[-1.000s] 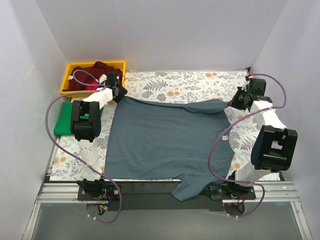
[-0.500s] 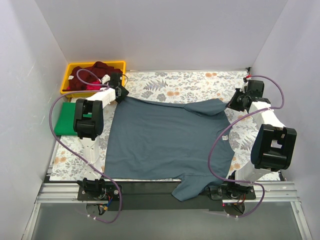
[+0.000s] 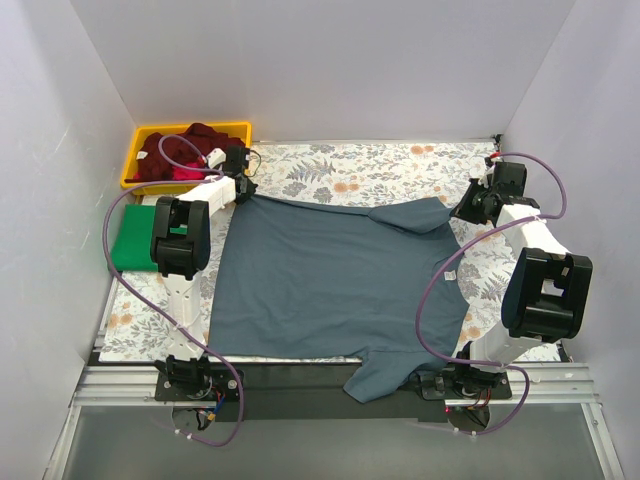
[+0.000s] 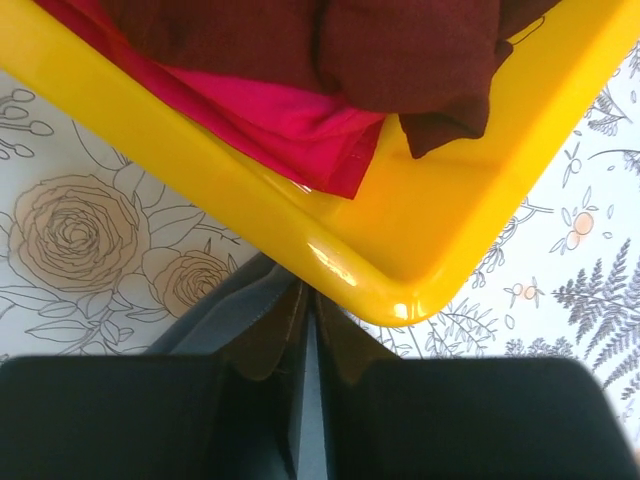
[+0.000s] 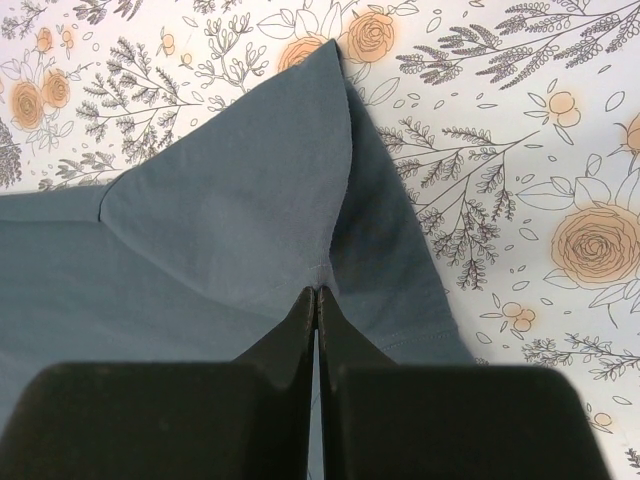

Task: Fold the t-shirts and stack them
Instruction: Fold the tshirt

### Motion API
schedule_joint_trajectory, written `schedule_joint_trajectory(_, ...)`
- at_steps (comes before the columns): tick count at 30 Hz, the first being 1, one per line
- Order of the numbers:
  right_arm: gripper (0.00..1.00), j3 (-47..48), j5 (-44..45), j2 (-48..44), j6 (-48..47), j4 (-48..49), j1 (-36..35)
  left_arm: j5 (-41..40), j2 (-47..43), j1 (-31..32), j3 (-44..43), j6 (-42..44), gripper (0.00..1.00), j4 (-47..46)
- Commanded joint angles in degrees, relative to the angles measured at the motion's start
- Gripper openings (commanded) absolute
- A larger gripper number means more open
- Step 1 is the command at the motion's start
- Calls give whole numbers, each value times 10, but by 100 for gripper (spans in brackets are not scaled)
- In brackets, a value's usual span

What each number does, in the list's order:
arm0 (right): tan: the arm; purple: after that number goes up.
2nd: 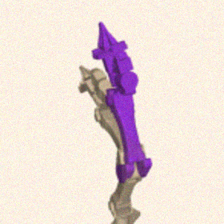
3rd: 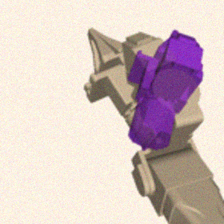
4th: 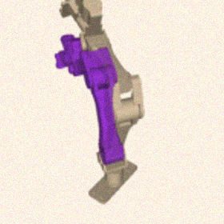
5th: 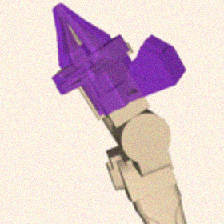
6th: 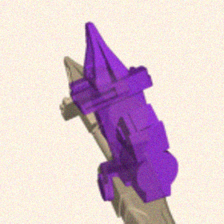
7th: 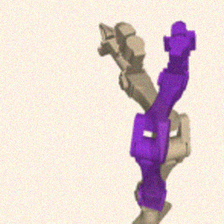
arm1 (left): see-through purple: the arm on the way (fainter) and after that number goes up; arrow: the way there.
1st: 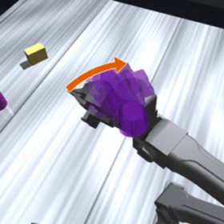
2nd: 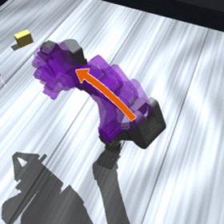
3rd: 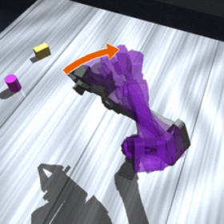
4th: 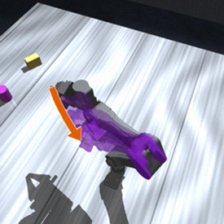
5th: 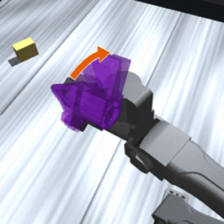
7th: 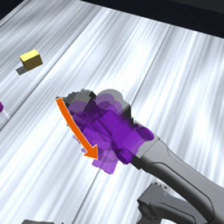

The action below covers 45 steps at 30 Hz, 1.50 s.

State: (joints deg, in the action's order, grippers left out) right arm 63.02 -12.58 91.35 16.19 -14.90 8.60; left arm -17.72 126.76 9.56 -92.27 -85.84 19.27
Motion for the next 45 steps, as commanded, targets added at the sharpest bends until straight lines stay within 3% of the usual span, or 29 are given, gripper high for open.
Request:
schedule_joint_trajectory(1, 1, 3, -3, -9, -4, 16, -1, -14, 9, 2, -2, 16, 5, 30)
schedule_joint_trajectory(2, 1, 5, -3, -9, -5, 16, -1, -14, 5, 2, -3, 16, 0, 30)
schedule_joint_trajectory(13, 1, 14, 5, -39, -5, 16, -1, -16, -68, 2, 11, 25, 0, 25)
schedule_joint_trajectory(45, 1, -62, 57, -220, 53, -8, 0, -11, -282, -7, 224, -26, 0, -48)
